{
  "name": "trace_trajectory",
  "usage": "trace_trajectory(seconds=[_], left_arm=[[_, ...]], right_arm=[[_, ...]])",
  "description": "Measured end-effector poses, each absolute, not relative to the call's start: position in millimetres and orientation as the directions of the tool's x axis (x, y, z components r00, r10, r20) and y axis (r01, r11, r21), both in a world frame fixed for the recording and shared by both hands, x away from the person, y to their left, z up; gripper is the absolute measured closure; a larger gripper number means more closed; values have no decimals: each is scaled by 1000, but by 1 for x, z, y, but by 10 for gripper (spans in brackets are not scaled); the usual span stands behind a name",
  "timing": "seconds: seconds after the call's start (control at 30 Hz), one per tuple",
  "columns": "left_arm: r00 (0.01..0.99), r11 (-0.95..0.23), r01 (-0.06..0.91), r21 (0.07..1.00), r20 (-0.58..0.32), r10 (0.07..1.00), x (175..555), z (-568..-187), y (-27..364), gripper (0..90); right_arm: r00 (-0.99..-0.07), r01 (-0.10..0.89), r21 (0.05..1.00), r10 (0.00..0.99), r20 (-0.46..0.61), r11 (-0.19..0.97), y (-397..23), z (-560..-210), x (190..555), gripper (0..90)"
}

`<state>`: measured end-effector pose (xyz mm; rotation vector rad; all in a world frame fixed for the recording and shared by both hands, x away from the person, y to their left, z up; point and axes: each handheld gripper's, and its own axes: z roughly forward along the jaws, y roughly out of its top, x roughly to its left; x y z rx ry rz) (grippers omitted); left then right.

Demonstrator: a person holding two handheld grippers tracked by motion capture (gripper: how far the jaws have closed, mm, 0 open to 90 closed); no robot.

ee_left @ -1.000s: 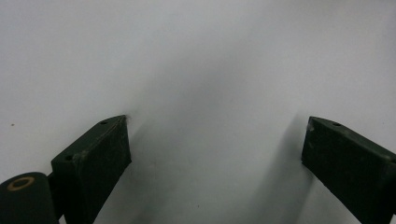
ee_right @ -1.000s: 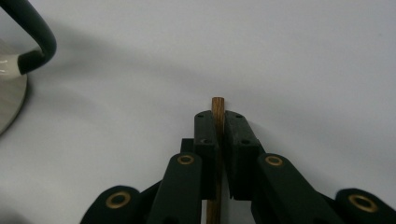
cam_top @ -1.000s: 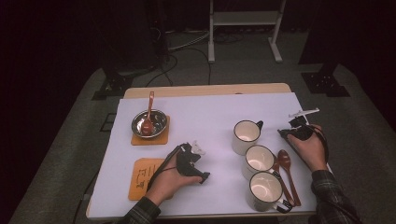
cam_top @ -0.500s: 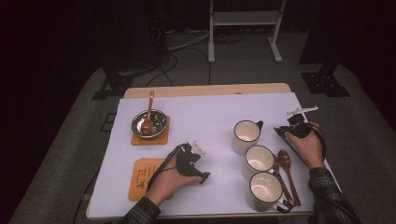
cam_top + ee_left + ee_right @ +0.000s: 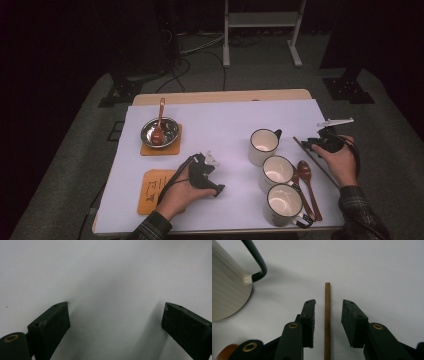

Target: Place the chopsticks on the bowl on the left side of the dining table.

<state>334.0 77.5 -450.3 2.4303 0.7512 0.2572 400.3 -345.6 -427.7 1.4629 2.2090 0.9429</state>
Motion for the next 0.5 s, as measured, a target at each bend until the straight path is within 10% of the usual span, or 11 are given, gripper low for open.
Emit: trace_trajectory(seconds=[0.5], left_arm=[[824,-676,456,579,14,567,334,-450,77,66]], right_arm=[[-424,682,683,903,75,263,-358,-426,373,652]])
